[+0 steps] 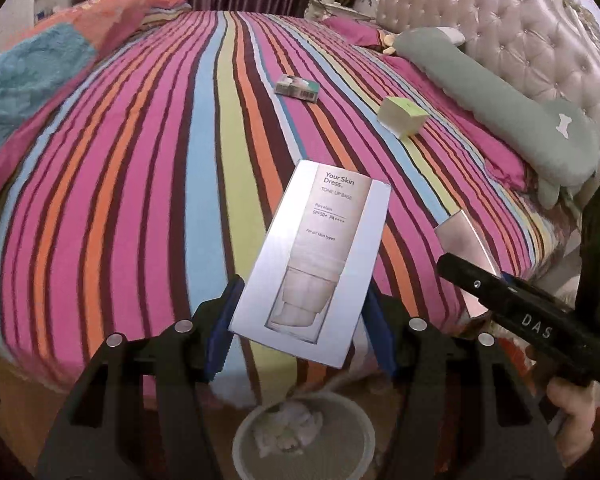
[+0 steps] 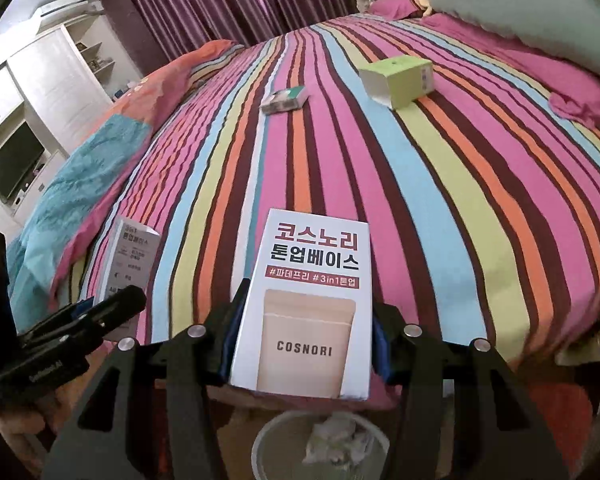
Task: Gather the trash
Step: 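Carry both boxes over the wastebasket and open both tools, then lift both tools away from the wastebasket back toward the bed, then grasp the lime-green DHC box with the right tool while the left tool grasps the green tissue pack, then carry the DHC box and tissue pack with both tools over the wastebasket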
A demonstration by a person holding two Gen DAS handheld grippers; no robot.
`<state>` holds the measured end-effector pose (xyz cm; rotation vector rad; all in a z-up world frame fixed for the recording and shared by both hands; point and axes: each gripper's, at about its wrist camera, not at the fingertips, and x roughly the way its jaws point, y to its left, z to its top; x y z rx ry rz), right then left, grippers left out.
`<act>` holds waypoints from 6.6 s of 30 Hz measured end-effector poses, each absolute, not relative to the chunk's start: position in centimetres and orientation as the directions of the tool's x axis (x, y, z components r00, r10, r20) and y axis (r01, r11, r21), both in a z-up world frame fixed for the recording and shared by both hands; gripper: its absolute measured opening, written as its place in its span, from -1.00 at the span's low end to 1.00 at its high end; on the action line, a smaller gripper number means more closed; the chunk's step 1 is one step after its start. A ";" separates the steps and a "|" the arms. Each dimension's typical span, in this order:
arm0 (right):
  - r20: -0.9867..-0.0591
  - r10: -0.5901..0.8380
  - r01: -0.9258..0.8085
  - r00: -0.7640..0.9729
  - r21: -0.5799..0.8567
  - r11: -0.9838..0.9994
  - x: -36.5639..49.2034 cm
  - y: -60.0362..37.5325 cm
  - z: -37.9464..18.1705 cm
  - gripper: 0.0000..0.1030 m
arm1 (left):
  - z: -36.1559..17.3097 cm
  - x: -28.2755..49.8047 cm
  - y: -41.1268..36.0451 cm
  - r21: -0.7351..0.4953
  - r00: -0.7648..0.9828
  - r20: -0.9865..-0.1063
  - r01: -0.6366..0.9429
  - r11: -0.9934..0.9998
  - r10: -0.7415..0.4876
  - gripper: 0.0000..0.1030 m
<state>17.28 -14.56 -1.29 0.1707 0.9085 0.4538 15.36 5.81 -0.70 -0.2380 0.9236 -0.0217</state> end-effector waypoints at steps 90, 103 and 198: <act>-0.935 0.335 -0.092 -0.115 0.346 0.934 9.0 -14.2 -17.7 0.85 | -20.1 4.4 3.7 -0.220 -0.057 -0.965 -0.360 0.906 -0.257 0.58; -0.805 0.414 -0.274 0.425 0.321 0.906 12.4 -16.2 -2.0 0.85 | -7.2 6.0 5.3 -0.211 0.376 -0.920 -0.248 0.945 -0.107 0.58; -0.731 0.337 -0.284 0.593 0.201 0.937 37.7 -17.3 -0.1 0.59 | -3.8 43.1 8.1 -0.076 0.539 -0.842 -0.140 0.987 0.012 0.36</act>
